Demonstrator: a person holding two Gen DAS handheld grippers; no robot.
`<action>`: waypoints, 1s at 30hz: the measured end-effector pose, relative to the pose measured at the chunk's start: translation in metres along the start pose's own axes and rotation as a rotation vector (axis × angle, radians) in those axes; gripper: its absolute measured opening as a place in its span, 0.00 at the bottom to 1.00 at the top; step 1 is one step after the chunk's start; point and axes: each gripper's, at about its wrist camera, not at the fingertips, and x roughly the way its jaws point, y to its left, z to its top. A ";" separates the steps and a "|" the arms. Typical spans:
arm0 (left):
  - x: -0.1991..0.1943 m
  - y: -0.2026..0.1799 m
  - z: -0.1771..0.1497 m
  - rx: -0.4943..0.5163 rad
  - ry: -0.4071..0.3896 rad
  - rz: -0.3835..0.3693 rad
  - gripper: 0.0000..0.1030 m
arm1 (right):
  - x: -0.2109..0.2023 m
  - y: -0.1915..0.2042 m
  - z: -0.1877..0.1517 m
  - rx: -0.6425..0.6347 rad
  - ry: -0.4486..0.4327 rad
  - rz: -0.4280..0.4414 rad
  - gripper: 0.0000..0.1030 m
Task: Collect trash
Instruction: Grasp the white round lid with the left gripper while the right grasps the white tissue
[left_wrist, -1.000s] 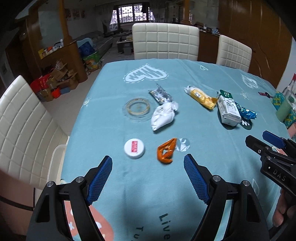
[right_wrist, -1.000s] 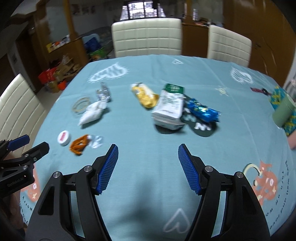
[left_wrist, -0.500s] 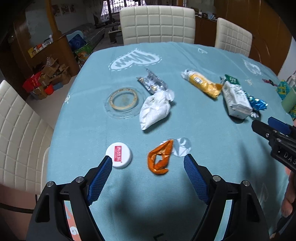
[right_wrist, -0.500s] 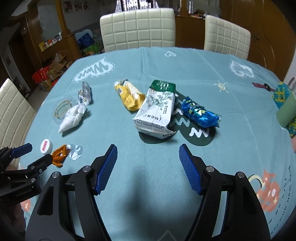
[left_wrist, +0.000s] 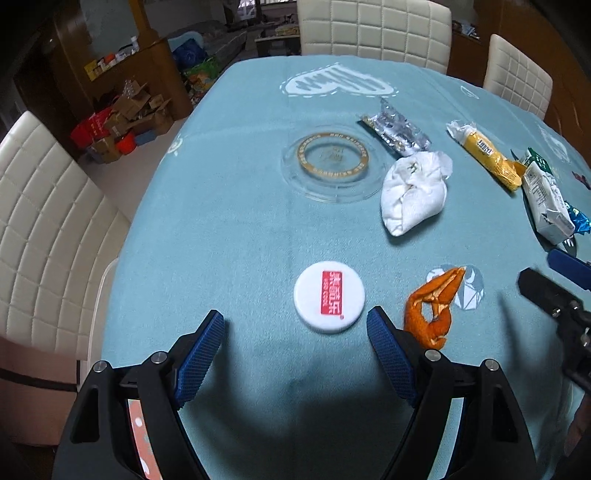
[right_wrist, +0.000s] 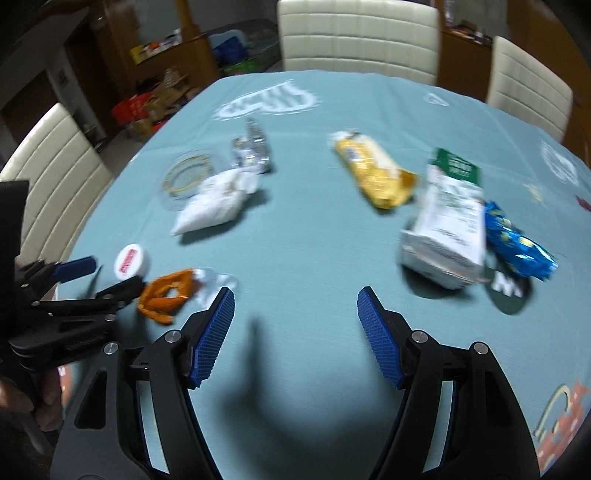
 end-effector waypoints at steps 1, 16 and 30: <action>0.000 -0.001 0.002 0.014 -0.009 0.002 0.76 | 0.002 0.003 0.001 -0.008 0.002 0.005 0.68; -0.001 0.014 0.013 -0.041 -0.053 -0.063 0.38 | 0.003 -0.002 0.020 -0.010 -0.018 -0.032 0.68; 0.004 0.047 0.025 -0.105 -0.086 0.026 0.38 | 0.048 0.055 0.065 -0.134 -0.004 0.057 0.67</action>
